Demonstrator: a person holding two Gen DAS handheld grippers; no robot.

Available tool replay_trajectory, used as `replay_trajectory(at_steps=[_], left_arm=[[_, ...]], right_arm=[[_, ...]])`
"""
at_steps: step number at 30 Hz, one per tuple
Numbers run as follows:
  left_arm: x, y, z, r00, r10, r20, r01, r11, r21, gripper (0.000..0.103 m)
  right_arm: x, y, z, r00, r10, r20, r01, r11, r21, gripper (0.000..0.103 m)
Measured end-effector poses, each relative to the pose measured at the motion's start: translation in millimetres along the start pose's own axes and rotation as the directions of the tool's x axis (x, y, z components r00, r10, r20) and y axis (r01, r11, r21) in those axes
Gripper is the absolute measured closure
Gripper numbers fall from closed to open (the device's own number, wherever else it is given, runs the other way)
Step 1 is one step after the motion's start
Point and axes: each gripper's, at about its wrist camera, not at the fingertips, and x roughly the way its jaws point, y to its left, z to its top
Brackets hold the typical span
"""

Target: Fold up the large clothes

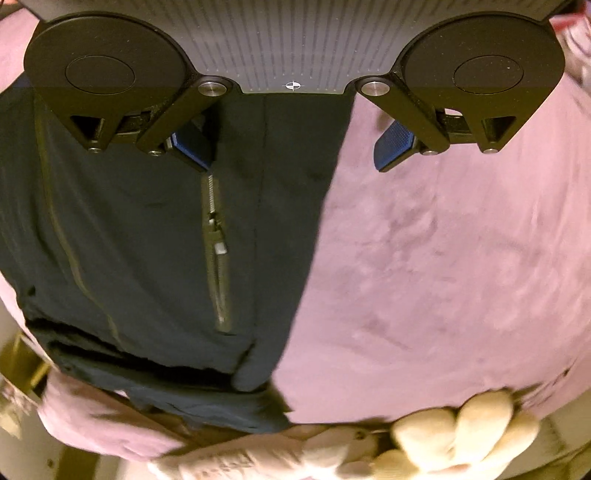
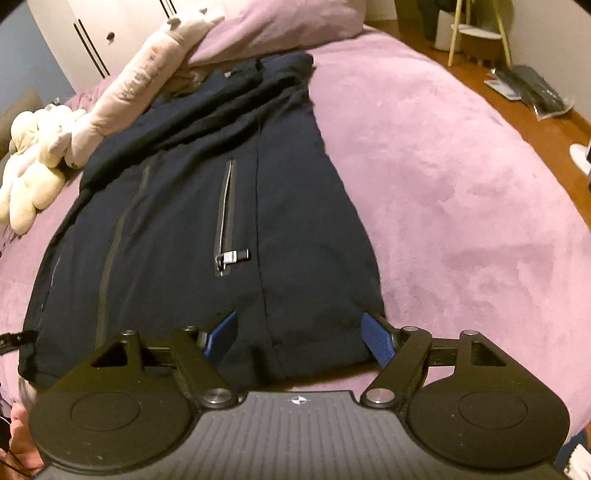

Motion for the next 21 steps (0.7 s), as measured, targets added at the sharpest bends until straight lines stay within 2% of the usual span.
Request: replay_trajectory(at_steps=[3, 5, 7, 9, 11, 12, 13, 15, 17, 18, 19, 21], left_arm=[[-4.3, 5.3, -3.1, 1.000, -0.010, -0.005, 0.010, 1.000, -0.023, 0.005], [-4.4, 8.7, -4.0, 0.999, -0.048, -0.016, 0.048, 0.998, -0.041, 0.005], [-4.9, 12.0, -8.0, 0.996, -0.082, -0.036, 0.079, 0.995, -0.062, 0.005], [3.8, 13.2, -6.5, 0.990, -0.120, -0.076, 0.113, 0.989, -0.093, 0.008], [8.7, 16.2, -6.5, 0.984, -0.140, -0.109, 0.125, 0.983, -0.131, 0.014], [6.7, 16.8, -6.0, 0.985, -0.136, -0.104, 0.122, 0.984, -0.130, 0.017], [5.1, 17.3, -5.4, 0.985, -0.136, -0.105, 0.123, 0.985, -0.123, 0.022], [1.3, 20.0, -3.1, 0.985, -0.132, -0.114, 0.120, 0.987, -0.109, 0.037], [-3.3, 26.2, -0.4, 0.984, -0.147, -0.105, 0.135, 0.985, -0.112, 0.058], [-5.7, 29.8, 1.3, 0.980, -0.172, -0.103, 0.158, 0.979, -0.128, 0.063], [-8.4, 33.4, 3.5, 0.974, -0.206, -0.094, 0.191, 0.970, -0.151, 0.074], [-11.0, 37.7, 9.2, 0.961, -0.266, -0.073, 0.249, 0.950, -0.188, 0.076]], right_arm=[[-5.1, -5.2, 2.9, 0.999, -0.006, 0.042, 0.005, 1.000, 0.031, 0.029], [-6.6, -8.7, -1.2, 0.998, -0.036, 0.061, 0.034, 0.999, 0.026, 0.030], [-0.2, -17.9, -2.9, 0.998, -0.037, 0.046, 0.035, 0.998, 0.044, 0.036], [10.2, -29.5, -6.3, 1.000, 0.011, -0.001, -0.011, 0.995, 0.096, 0.051], [16.5, -38.0, -10.0, 0.999, 0.048, -0.020, -0.044, 0.988, 0.149, 0.053], [15.2, -39.5, -11.7, 0.997, 0.071, -0.015, -0.067, 0.985, 0.162, 0.059], [14.6, -41.0, -11.3, 0.996, 0.085, -0.020, -0.081, 0.983, 0.163, 0.062], [13.1, -46.2, -9.1, 0.990, 0.137, -0.027, -0.130, 0.974, 0.186, 0.075], [11.0, -49.3, -8.3, 0.978, 0.206, -0.021, -0.196, 0.956, 0.217, 0.078], [10.9, -51.2, -6.5, 0.968, 0.249, -0.017, -0.238, 0.943, 0.234, 0.079], [12.7, -52.2, -3.9, 0.957, 0.288, -0.014, -0.276, 0.928, 0.250, 0.079], [20.0, -55.2, -0.9, 0.937, 0.349, -0.028, -0.328, 0.902, 0.281, 0.078]])
